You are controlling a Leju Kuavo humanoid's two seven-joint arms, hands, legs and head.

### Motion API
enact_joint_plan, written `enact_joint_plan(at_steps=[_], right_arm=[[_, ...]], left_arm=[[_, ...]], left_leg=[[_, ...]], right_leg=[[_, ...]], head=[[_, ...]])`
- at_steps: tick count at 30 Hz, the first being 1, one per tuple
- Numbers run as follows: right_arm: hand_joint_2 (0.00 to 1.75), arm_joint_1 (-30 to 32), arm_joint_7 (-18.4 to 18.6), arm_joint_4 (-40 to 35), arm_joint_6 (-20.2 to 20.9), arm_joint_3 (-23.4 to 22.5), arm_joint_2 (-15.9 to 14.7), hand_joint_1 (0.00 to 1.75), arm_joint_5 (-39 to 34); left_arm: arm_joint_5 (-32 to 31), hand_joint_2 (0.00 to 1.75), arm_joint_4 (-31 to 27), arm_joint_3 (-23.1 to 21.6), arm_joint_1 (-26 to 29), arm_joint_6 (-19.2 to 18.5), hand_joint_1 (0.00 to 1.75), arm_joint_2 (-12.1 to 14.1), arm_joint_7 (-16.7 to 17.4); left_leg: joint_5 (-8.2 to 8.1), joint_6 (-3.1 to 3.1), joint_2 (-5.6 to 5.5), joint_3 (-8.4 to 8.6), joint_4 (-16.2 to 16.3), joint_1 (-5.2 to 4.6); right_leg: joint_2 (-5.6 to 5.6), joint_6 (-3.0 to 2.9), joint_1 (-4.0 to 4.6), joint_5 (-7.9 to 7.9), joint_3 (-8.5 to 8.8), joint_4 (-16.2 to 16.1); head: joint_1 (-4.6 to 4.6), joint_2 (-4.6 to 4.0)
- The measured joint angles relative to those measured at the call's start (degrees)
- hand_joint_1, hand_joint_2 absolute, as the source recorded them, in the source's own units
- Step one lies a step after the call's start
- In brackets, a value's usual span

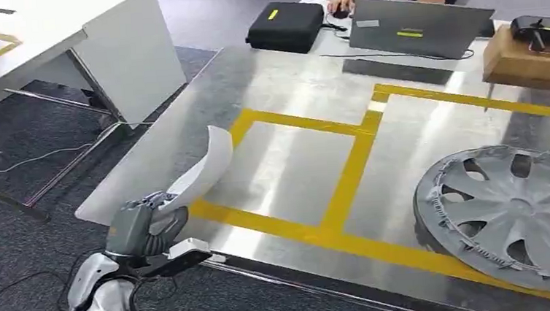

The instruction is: Take the parts from the cabinet and place them on the table.

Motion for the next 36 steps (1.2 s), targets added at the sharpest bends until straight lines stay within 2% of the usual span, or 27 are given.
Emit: enact_joint_plan(at_steps=[1, 2, 3, 5, 6, 7, 8, 9, 10, 11, 12, 15, 16, 18, 20, 21, 22, 24, 25, 26, 27, 30, 31, 32, 33, 34, 36], right_arm=[[0.0, 0.08, 0.0, 0.02, 0.0, 0.0, -0.05, 0.0, 0.0], [0.0, 0.03, 0.0, 0.07, 0.0, 0.0, -0.05, 0.0, 0.02], [0.0, -0.15, 0.0, 0.09, 0.0, 0.02, -0.05, 0.0, 0.02], [0.0, -0.38, 0.0, 0.11, 0.0, 0.02, -0.05, 0.0, 0.06], [0.0, -0.31, 0.0, 0.13, 0.02, 0.04, -0.05, 0.0, 0.13], [0.0, -0.19, 0.0, 0.17, 0.07, 0.09, -0.05, 0.0, 0.24], [0.0, -0.06, 0.02, 0.2, 0.07, 0.22, -0.07, 0.0, 0.39], [0.0, -0.03, 0.04, 0.2, 0.09, 0.35, -0.11, 0.0, 0.61], [0.0, -0.11, 0.09, 0.2, 0.15, 0.42, -0.13, 0.0, 0.68], [0.0, -0.31, 0.15, 0.2, 0.22, 0.5, -0.13, 0.0, 0.87], [0.0, -0.62, 0.17, 0.22, 0.24, 0.68, -0.13, 0.0, 0.96], [0.0, -0.54, 0.5, 0.39, 0.46, 1.09, -0.11, 0.0, 1.42], [0.0, -0.48, 0.52, 0.39, 0.5, 1.25, -0.11, 0.0, 1.53], [0.0, -0.66, 0.5, 0.44, 0.57, 1.44, -0.09, 0.0, 1.62], [0.0, -1.01, 0.48, 0.55, 0.79, 1.75, 0.13, 0.0, 1.84], [0.0, -1.04, 0.52, 0.65, 0.83, 1.86, 0.19, 0.0, 1.99], [0.0, -0.96, 0.52, 0.72, 0.87, 1.9, 0.26, 0.0, 2.1], [0.0, -0.88, 0.52, 0.87, 1.03, 2.06, 0.39, 0.0, 2.3], [0.0, -0.95, 0.52, 0.92, 1.11, 2.3, 0.5, 0.0, 2.38], [0.0, -1.0, 0.52, 0.92, 1.16, 2.49, 0.63, 0.0, 2.49], [0.0, -1.27, 0.52, 0.94, 1.16, 2.69, 0.74, 0.0, 2.49], [0.0, -1.0, 0.52, 1.01, 1.18, 2.8, 0.74, 0.0, 2.54], [0.0, -0.97, 0.52, 1.01, 1.2, 2.8, 0.72, 0.0, 2.58], [0.0, -0.93, 0.52, 1.05, 1.22, 2.84, 0.74, 0.0, 2.62], [0.0, -1.05, 0.57, 1.09, 1.29, 2.91, 0.74, 0.0, 2.67], [0.0, -1.31, 0.59, 1.16, 1.4, 3.02, 0.76, 0.0, 2.69], [0.0, -1.5, 0.59, 1.2, 1.46, 3.28, 0.79, 0.0, 2.78]], left_arm=[[-0.02, 1.75, 0.0, -0.18, -0.27, 0.0, 1.75, -0.02, 0.0], [-0.07, 1.75, 0.0, -0.31, -0.4, 0.02, 1.75, -0.07, 0.0], [-0.07, 1.75, 0.0, -0.33, -0.43, 0.07, 1.75, -0.04, 0.0], [-0.13, 1.75, 0.02, -0.33, -0.23, 0.11, 1.75, 0.17, 0.02], [-0.57, 1.75, 0.02, -0.33, -0.24, 0.31, 1.75, 0.22, 0.2], [-1.14, 1.75, 0.04, -0.37, -0.3, 0.7, 1.75, 0.22, 0.59], [-1.97, 1.75, 0.09, -0.48, -0.53, 1.12, 1.75, 0.22, 1.31], [-3.1, 1.75, 0.26, -0.72, -0.94, 1.53, 1.75, 0.22, 2.22], [-4.07, 1.75, 0.48, -0.94, -1.47, 1.75, 1.75, 0.22, 3.04], [-5.28, 1.75, 0.81, -1.2, -2.08, 1.79, 1.75, 0.22, 4.21], [-6.56, 1.75, 1.25, -1.27, -2.77, 1.84, 1.75, 0.26, 5.36], [-9.72, 1.75, 3.17, -1.99, -4.34, 1.81, 1.75, 0.17, 8.87], [-10.16, 1.75, 3.54, -2.32, -4.77, 1.81, 1.75, 0.07, 9.42], [-10.8, 1.75, 4.4, -2.65, -5.65, 1.81, 1.75, 0.07, 10.12], [-11.34, 1.75, 5.82, -2.67, -6.16, 1.73, 1.75, 0.22, 11.26], [-11.93, 1.75, 6.68, -2.67, -6.42, 1.68, 1.75, 0.35, 12.08], [-12.93, 1.75, 7.49, -2.67, -6.72, 1.7, 1.75, 0.5, 12.93], [-15.66, 1.75, 8.75, -2.67, -7.69, 2.03, 1.75, 0.61, 14.98], [-17.62, 1.75, 9.53, -2.67, -8.38, 2.34, 1.75, 0.63, 16.38], [-18.6, 1.75, 10.17, -2.67, -8.94, 2.62, 1.75, 0.77, 17.2], [-19.08, 1.75, 10.73, -2.67, -9.28, 2.86, 1.75, 0.87, 17.53], [-20.68, 1.75, 11.89, -2.69, -10.19, 3.08, 1.75, 0.85, 18.84], [-22.02, 1.75, 12.41, -2.73, -10.67, 3.23, 1.75, 0.72, 19.81], [-23.33, 1.75, 13.0, -2.73, -11.3, 3.3, 1.75, 0.7, 21.06], [-24.86, 1.75, 13.66, -2.73, -11.91, 3.39, 1.75, 0.66, 22.08], [-26.87, 1.75, 14.71, -2.73, -12.58, 3.39, 1.75, 0.72, 23.5], [-31.6, 1.75, 17.21, -2.71, -13.74, 3.34, 1.75, 0.98, 26.74]], left_leg=[[0.2, 0.38, 0.95, 0.19, -0.36, 0.22], [0.03, 1.01, 1.41, 0.24, -0.4, 0.11], [-0.05, 1.22, 2.26, 0.23, -0.4, -0.06], [-0.18, 1.41, 3.94, 0.2, -0.39, -0.44], [-0.23, 1.47, 4.68, 0.22, -0.39, -0.56], [-0.31, 1.52, 5.37, 0.31, -0.39, -0.64], [-0.41, 1.47, 5.9, 0.44, -0.38, -0.71], [-0.53, 1.45, 6.42, 0.64, -0.38, -0.75], [-0.69, 1.3, 6.85, 0.9, -0.39, -0.77], [-0.83, 1.07, 7.27, 1.05, -0.38, -0.9], [-1.0, 0.74, 7.59, 0.96, -0.15, -1.29], [-0.87, -0.11, 9.18, 1.33, -0.5, -1.19], [-1.35, -0.5, 9.31, 1.28, -0.38, -1.1], [-4.25, -0.93, 5.21, -0.29, 3.73, -0.8], [-8.18, -1.21, 3.8, -4.71, 12.89, -0.74], [-8.83, -1.29, 3.68, -6.55, 16.15, -0.74], [-7.96, -1.28, 3.62, -7.07, 16.54, -0.75], [-3.09, -1.07, 3.45, -4.91, 10.81, -0.68], [-0.02, -0.95, 2.58, -2.61, 5.55, -0.53], [1.28, -0.77, 0.28, -0.83, 1.47, -0.27], [0.56, -0.67, -0.73, -0.17, 0.42, -0.08], [0.31, -0.02, 0.34, -0.24, 0.06, -0.58], [0.59, 0.42, 1.07, -0.06, -0.48, -0.13], [0.68, 0.78, 1.7, 0.09, -0.69, -0.09], [0.64, 1.21, 2.21, 0.07, -0.7, -0.18], [0.57, 1.34, 2.9, 0.05, -0.69, -0.33], [0.46, 1.48, 4.48, 0.02, -0.67, -0.52]], right_leg=[[-1.11, 0.12, 0.02, -0.45, 0.02, 0.54], [-4.16, 0.26, 0.33, -1.79, -1.04, 2.62], [-6.01, 0.44, 0.31, -3.91, -3.13, 6.62], [-7.0, 0.69, 0.22, -7.6, -7.71, 15.42], [-7.05, 0.7, 0.23, -8.05, -9.04, 18.03], [-7.07, 0.65, 0.25, -7.0, -8.87, 17.67], [-7.2, 0.52, 0.26, -4.83, -7.34, 14.66], [-7.67, 0.21, 0.31, -2.14, -4.62, 9.6], [-8.85, -0.13, 0.5, 0.12, -1.65, 4.22], [-11.16, -0.44, 0.92, -0.16, 0.03, 0.94], [-11.1, -0.78, 1.3, -0.16, 0.7, 0.34], [-9.3, -1.33, 1.45, 0.04, 0.15, 0.43], [-8.7, -1.84, 0.89, 0.47, 0.61, -0.23], [-7.8, -2.42, 0.76, 0.74, 0.72, -0.45], [-6.31, -2.59, 0.73, 0.74, 0.7, -0.44], [-5.53, -2.6, 0.74, 0.74, 0.7, -0.42], [-4.76, -2.59, 0.74, 0.74, 0.77, -0.41], [-3.34, -2.56, 0.72, 0.72, 0.95, -0.32], [-2.62, -2.43, 0.7, 0.64, 1.07, -0.18], [-2.03, -2.22, 0.61, 0.53, 0.97, -0.04], [-1.33, -1.76, 0.93, 0.47, 0.55, 0.34], [-0.02, -0.66, 0.3, 0.98, -0.1, -0.1], [0.05, -0.37, 0.43, 0.8, -0.84, 0.0], [-3.0, -0.16, 0.69, 0.23, -1.06, 0.96], [-5.23, 0.02, 0.75, -1.21, -2.34, 3.54], [-6.46, 0.24, 0.61, -3.43, -4.73, 8.29], [-6.94, 0.53, 0.4, -6.68, -9.33, 17.09]], head=[[-0.03, 0.0], [0.68, 0.0], [1.0, 0.0], [0.96, 0.0], [0.98, 0.0], [0.96, 0.0], [1.0, 0.0], [0.96, 0.0], [1.0, 0.0], [1.0, 0.0], [0.98, 0.0], [0.94, 0.0], [0.94, 0.0], [0.5, 0.0], [0.46, 0.0], [0.5, 0.0], [0.5, 0.0], [0.52, 0.0], [0.48, 0.0], [0.52, 0.0], [0.56, 0.0], [0.54, 0.0], [0.54, 0.0], [0.76, 0.0], [1.64, 0.0], [1.72, 0.0], [1.68, 0.0]])
